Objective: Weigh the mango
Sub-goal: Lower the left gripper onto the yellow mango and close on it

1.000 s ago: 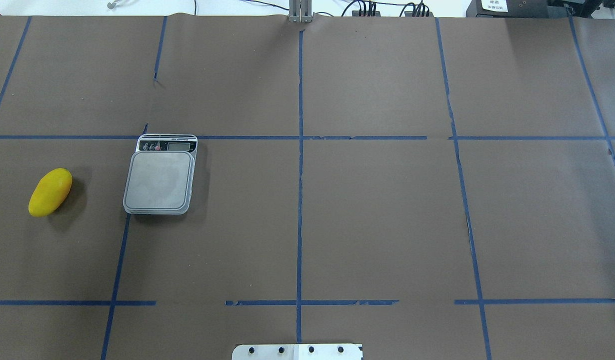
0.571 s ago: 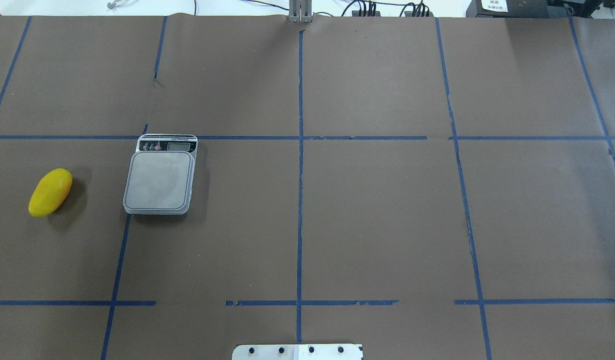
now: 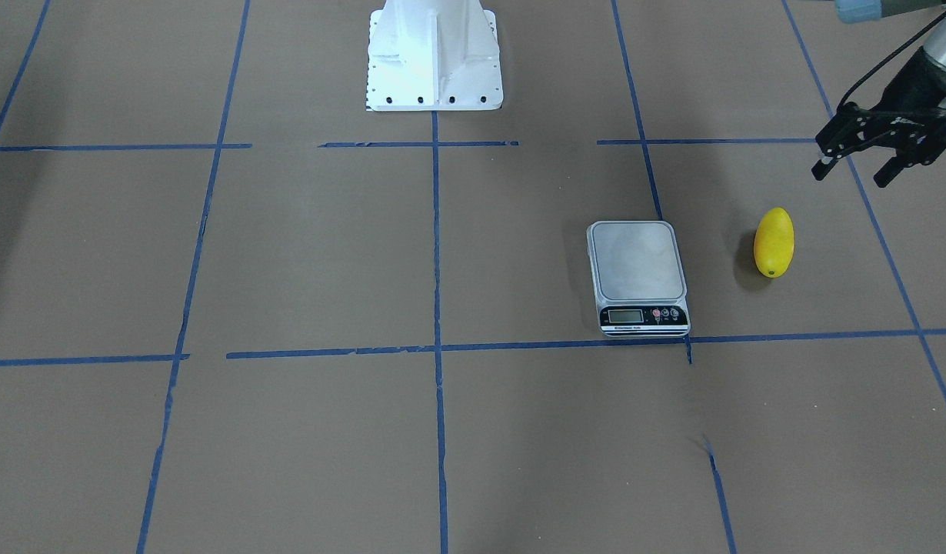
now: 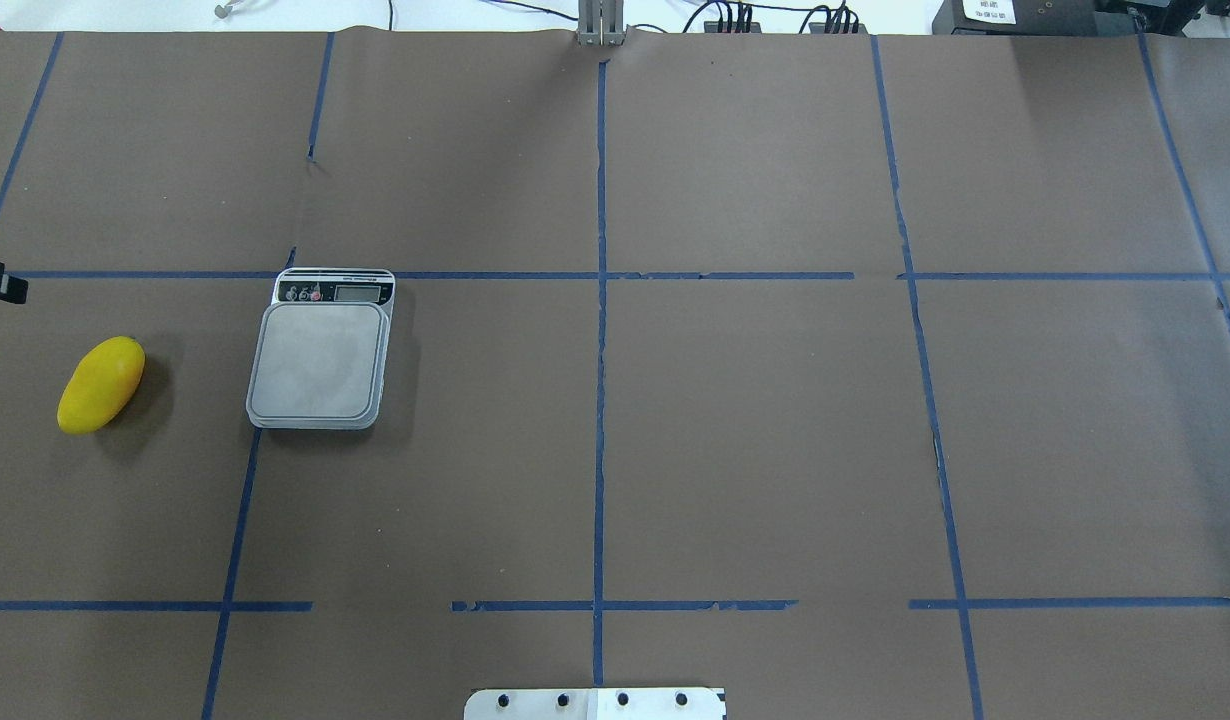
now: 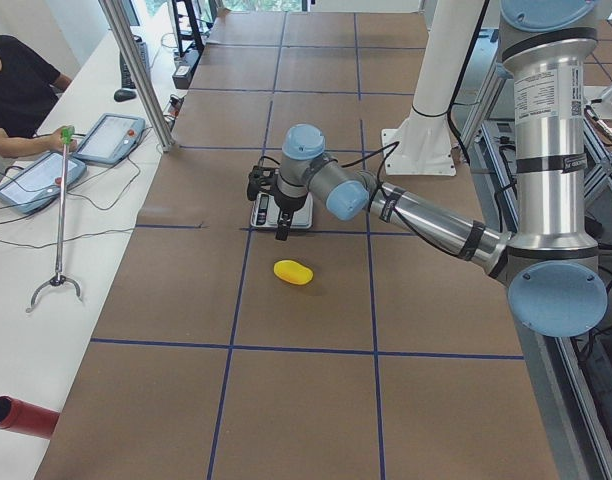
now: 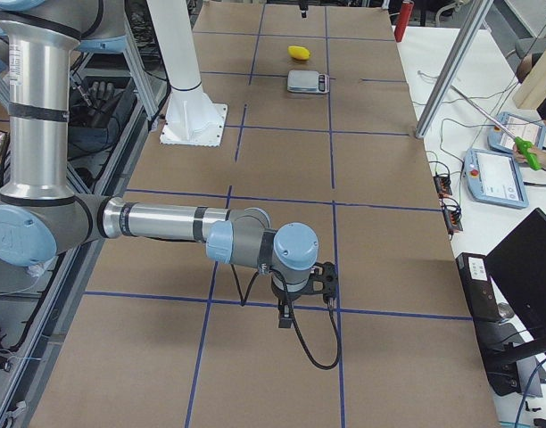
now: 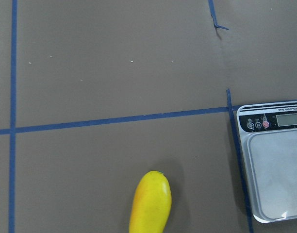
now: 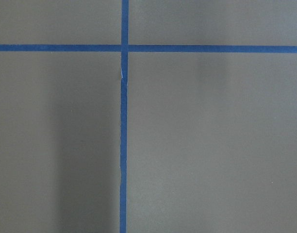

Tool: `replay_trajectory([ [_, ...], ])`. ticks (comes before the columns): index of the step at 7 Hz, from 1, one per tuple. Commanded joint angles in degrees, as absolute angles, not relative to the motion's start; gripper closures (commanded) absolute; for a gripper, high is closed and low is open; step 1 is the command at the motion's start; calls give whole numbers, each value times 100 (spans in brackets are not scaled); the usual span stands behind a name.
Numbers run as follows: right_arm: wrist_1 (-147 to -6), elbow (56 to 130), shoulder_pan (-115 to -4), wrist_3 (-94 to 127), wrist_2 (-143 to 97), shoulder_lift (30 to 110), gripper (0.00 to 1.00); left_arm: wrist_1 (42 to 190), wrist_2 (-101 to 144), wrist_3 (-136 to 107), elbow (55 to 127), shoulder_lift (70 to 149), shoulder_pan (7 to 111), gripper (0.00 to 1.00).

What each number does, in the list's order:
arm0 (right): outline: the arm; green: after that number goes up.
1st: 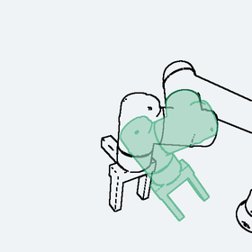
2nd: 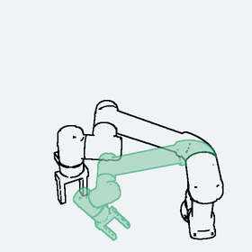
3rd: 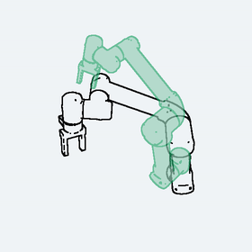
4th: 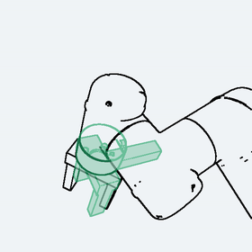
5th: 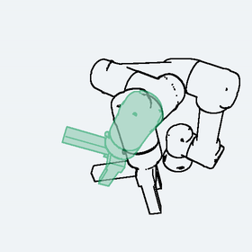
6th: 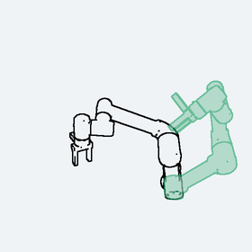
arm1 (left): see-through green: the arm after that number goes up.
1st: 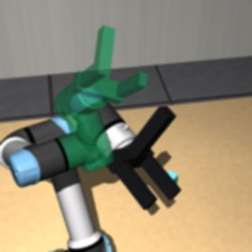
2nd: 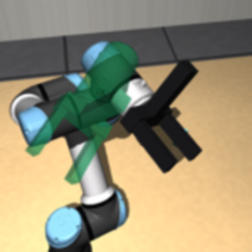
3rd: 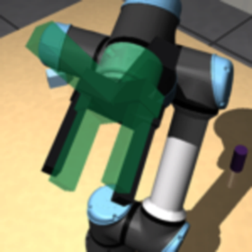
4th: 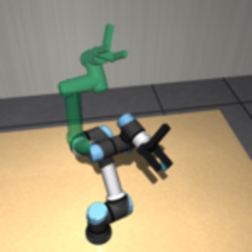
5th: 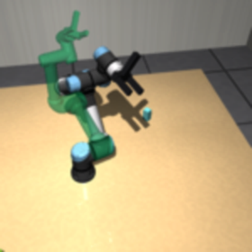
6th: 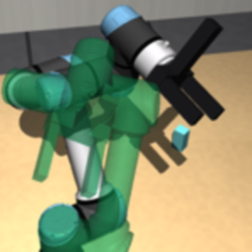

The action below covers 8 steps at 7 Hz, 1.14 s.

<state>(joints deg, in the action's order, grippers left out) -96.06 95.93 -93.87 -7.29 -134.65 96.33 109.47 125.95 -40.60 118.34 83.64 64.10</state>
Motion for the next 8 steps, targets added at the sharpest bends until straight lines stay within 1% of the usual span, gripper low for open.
replay_trajectory([
  [1, -9606, 9598, -9387, -738, -13465, 9633, 0, 11144, 12419, -4307, 11508, 8603, 5917, 0],
  [2, -9606, 9598, -9387, -730, -13465, 9633, 0, 11240, 12045, -4281, 11435, 8665, 5706, 0],
  [4, -9606, 9589, -9387, -729, -13465, 9633, 0, 11775, 11535, -4289, 10831, 8657, 5415, 0],
  [7, -9606, 9598, -9387, -729, -13465, 9633, 0, 12732, 11487, -4333, 10215, 8447, 5160, 0],
  [8, -9606, 9589, -9387, -738, -13465, 9633, 0, 13014, 11479, -4342, 9908, 8446, 5055, 0],
])
